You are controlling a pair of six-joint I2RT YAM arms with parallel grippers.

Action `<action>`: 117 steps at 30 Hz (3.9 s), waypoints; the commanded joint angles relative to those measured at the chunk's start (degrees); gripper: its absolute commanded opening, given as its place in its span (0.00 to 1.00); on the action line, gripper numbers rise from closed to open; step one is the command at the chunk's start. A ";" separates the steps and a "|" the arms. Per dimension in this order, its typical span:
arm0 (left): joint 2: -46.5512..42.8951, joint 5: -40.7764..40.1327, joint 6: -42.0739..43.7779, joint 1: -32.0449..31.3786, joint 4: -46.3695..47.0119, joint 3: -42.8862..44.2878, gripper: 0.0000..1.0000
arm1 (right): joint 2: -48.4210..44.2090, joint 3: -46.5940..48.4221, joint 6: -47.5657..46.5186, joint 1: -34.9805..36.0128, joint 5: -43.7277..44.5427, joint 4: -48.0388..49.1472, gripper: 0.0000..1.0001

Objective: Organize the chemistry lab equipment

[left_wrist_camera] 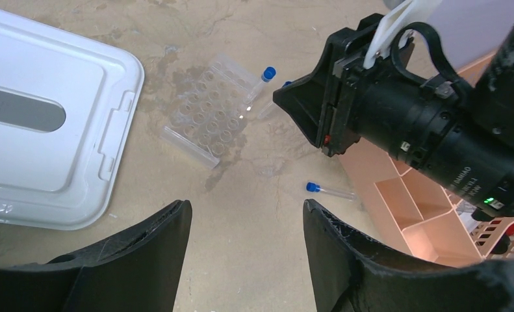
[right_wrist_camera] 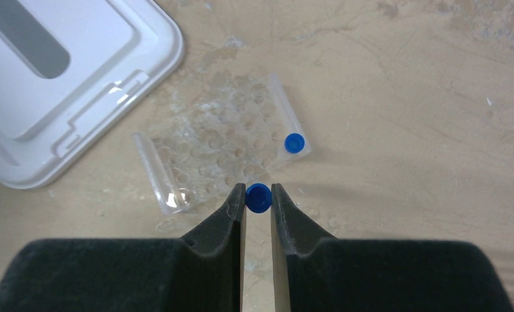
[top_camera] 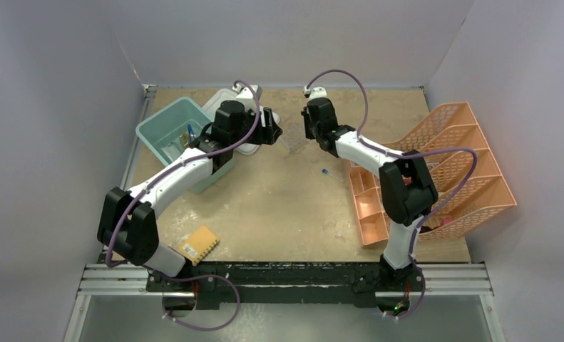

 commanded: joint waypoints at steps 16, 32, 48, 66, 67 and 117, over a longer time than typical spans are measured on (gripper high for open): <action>-0.71 -0.26 -0.41 0.27 3.34 0.37 0.64 | 1.65 3.04 0.26 -0.08 2.85 5.94 0.07; 0.89 1.02 -0.23 0.27 2.64 0.94 0.64 | 5.58 4.46 -0.14 -0.08 3.36 5.49 0.07; 1.60 2.30 -0.32 0.27 2.64 1.24 0.65 | 7.36 6.27 2.12 -0.04 3.48 2.19 0.28; 1.77 3.40 -0.58 0.27 2.60 1.30 0.65 | 4.15 6.20 8.27 -0.48 7.38 -0.99 0.49; 1.64 3.40 -0.58 0.28 2.61 1.24 0.65 | 3.85 6.48 8.51 -0.52 7.18 -1.36 0.49; -6.60 -1.95 -13.70 0.27 6.98 -0.53 0.64 | 5.13 0.31 -4.95 -5.17 -10.63 -37.84 0.41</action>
